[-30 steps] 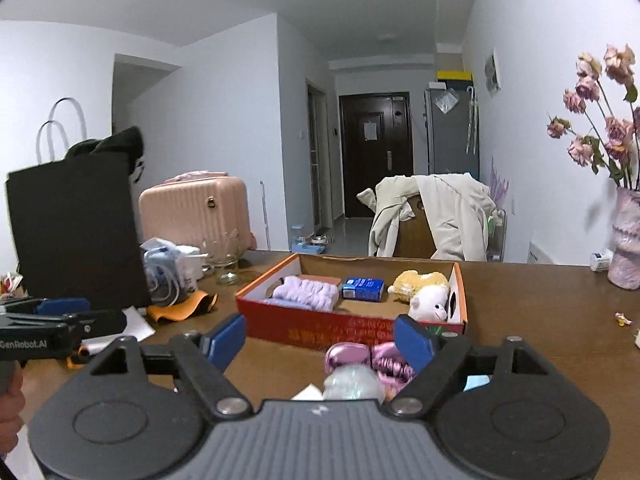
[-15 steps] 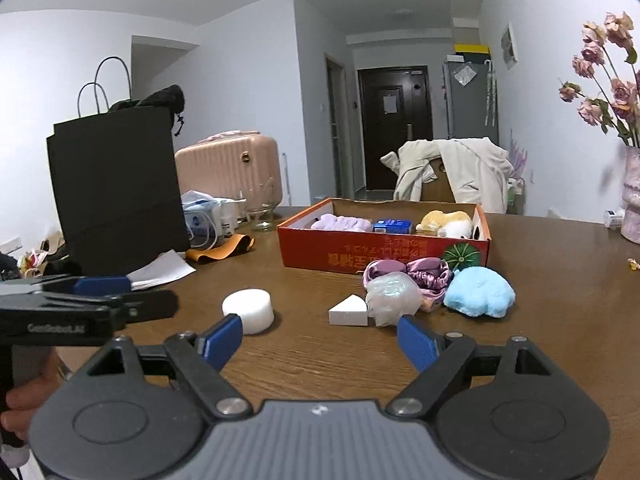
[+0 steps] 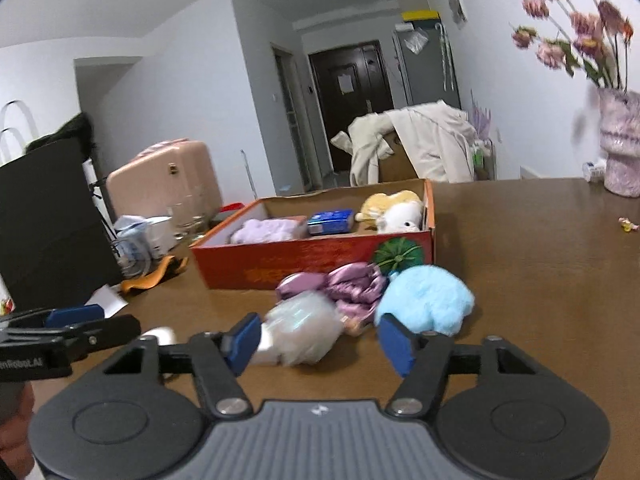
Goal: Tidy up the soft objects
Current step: 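Reach the left gripper to the pink satin scrunchie and grasp it, then carry the pink scrunchie with the left gripper into the box and open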
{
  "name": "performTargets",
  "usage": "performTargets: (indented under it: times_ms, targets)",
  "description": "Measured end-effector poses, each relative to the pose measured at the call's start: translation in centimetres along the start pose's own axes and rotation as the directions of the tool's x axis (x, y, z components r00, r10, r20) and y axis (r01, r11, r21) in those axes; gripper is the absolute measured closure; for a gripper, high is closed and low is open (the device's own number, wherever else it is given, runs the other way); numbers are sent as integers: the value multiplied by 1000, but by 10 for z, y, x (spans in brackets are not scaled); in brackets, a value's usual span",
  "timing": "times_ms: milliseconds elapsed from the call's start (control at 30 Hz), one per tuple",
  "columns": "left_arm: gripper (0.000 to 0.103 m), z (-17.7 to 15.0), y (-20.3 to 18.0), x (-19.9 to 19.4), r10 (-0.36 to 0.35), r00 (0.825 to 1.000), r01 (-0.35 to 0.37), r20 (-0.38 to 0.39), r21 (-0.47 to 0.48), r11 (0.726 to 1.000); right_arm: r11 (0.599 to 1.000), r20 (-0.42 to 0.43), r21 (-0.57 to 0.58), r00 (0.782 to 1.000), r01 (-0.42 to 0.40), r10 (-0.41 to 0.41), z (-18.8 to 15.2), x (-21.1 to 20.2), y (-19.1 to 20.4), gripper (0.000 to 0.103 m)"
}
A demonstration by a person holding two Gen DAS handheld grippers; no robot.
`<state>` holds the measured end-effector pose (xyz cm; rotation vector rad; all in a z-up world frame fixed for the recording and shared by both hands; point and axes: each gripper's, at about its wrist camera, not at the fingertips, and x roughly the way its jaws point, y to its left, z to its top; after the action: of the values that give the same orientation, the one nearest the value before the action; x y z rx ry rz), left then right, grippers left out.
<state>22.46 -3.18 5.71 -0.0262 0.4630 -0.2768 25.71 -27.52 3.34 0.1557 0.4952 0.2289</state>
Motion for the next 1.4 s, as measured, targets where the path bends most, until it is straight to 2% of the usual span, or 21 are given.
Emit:
performTargets:
  times_ms: [100, 167, 267, 367, 433, 467, 500, 600, 633, 667, 767, 867, 1033, 1233, 1400]
  targets:
    - [37, 17, -10, 44, -30, 998, 29, -61, -16, 999, 1000, -25, -4, 1000, 12, -12, 20, 37, -15, 53]
    - [43, 25, -16, 74, -43, 994, 40, -102, -37, 999, 999, -50, -1, 998, 32, -32, 30, 62, -25, 62]
    - [45, 29, -27, 111, -29, 991, 26, -130, -23, 999, 999, -89, -10, 995, 44, -45, 34, 94, -34, 69]
    - [45, 26, -28, 140, -41, 985, 34, -170, -46, 998, 1000, -123, 12, 992, 18, -17, 31, 116, -42, 69]
    - [58, 24, -26, 152, -59, 979, 48, -196, -63, 997, 1000, -128, 12, 992, -10, 11, 29, 125, -42, 69]
    - [77, 22, -24, 157, -86, 974, 70, -212, -78, 994, 1000, -133, 12, 991, -25, 26, 27, 130, -42, 70]
    - [79, 21, -21, 159, -100, 970, 81, -221, -95, 992, 999, -136, 15, 990, -34, 35, 25, 133, -42, 72]
    - [89, 22, -17, 159, -101, 975, 79, -197, -116, 990, 997, -127, 49, 989, -68, 73, 21, 139, -46, 89]
    - [89, 24, -16, 158, -95, 977, 74, -193, -117, 990, 997, -123, 49, 990, -64, 70, 21, 138, -45, 98]
    - [91, 25, -16, 154, -89, 979, 68, -185, -117, 991, 998, -115, 39, 991, -59, 63, 22, 136, -43, 99]
    - [93, 35, -21, 136, -86, 988, 74, -131, -92, 993, 996, -67, 25, 994, -88, 89, 26, 124, -39, 99]
    - [93, 47, -25, 108, -80, 994, 73, -79, -88, 993, 994, -3, -37, 995, -103, 103, 33, 102, -27, 99]
    - [93, 53, -27, 50, -84, 996, 83, -4, -77, 994, 986, 61, -46, 985, -158, 161, 39, 44, -10, 99]
    - [93, 32, -35, -7, -86, 996, 86, -1, -61, 994, 980, 60, -26, 978, -199, 200, 18, -15, 6, 99]
    - [93, 6, -40, -45, -91, 996, 91, 9, -56, 994, 982, 31, -38, 982, -187, 188, -9, -47, 22, 99]
